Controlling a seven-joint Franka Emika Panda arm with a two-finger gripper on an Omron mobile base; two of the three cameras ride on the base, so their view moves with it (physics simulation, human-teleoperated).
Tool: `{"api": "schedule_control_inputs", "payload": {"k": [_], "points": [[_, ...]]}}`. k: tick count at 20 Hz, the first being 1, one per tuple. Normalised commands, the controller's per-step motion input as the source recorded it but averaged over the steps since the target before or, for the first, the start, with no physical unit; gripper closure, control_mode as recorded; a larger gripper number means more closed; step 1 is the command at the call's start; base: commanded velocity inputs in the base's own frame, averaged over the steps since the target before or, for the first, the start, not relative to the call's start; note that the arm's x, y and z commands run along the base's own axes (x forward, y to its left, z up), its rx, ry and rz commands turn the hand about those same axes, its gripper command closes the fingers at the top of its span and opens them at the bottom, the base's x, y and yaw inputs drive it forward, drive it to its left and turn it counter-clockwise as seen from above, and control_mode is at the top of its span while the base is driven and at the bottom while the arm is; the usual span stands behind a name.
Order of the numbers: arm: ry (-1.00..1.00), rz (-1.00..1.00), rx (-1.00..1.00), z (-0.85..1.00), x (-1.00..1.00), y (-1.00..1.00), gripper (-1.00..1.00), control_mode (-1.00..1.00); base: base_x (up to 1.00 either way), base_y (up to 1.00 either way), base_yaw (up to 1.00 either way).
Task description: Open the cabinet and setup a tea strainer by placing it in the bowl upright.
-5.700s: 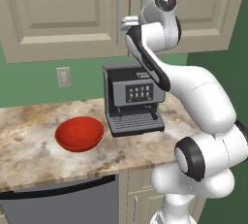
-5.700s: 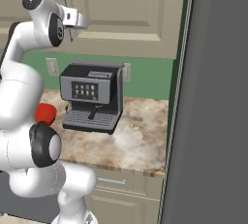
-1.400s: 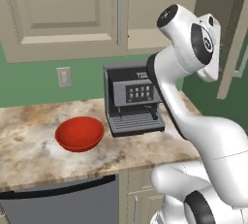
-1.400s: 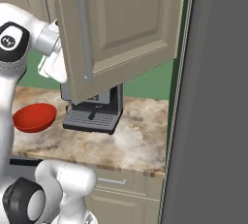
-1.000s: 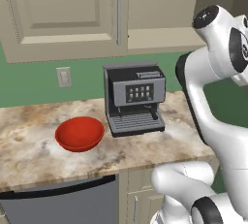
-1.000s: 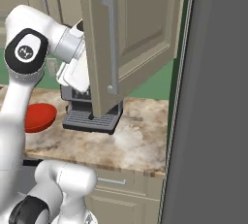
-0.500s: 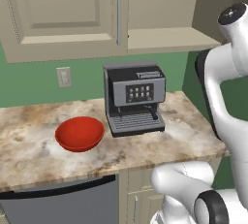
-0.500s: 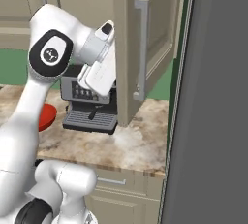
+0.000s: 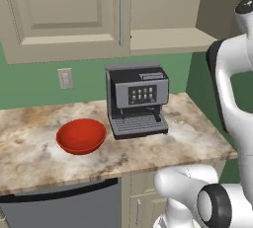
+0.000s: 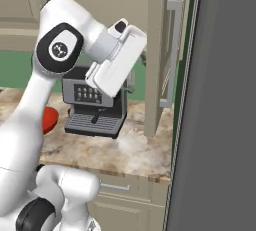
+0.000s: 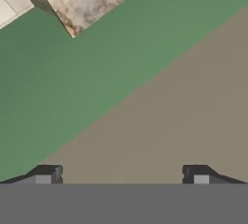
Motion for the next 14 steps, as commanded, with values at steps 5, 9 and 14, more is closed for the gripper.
{"api": "schedule_control_inputs", "payload": {"k": [5, 9, 14], "points": [[-0.09, -0.16, 0.00, -0.01, 0.08, 1.00, -1.00, -1.00, 0.00, 0.00, 0.00], [-0.15, -0.20, 0.07, -0.10, 0.30, 1.00, -1.00, -1.00, 0.00, 0.00, 0.00], [-0.28, -0.25, 0.29, -0.21, 0.33, 0.90, -1.00, -1.00, 0.00, 0.00, 0.00]]}}
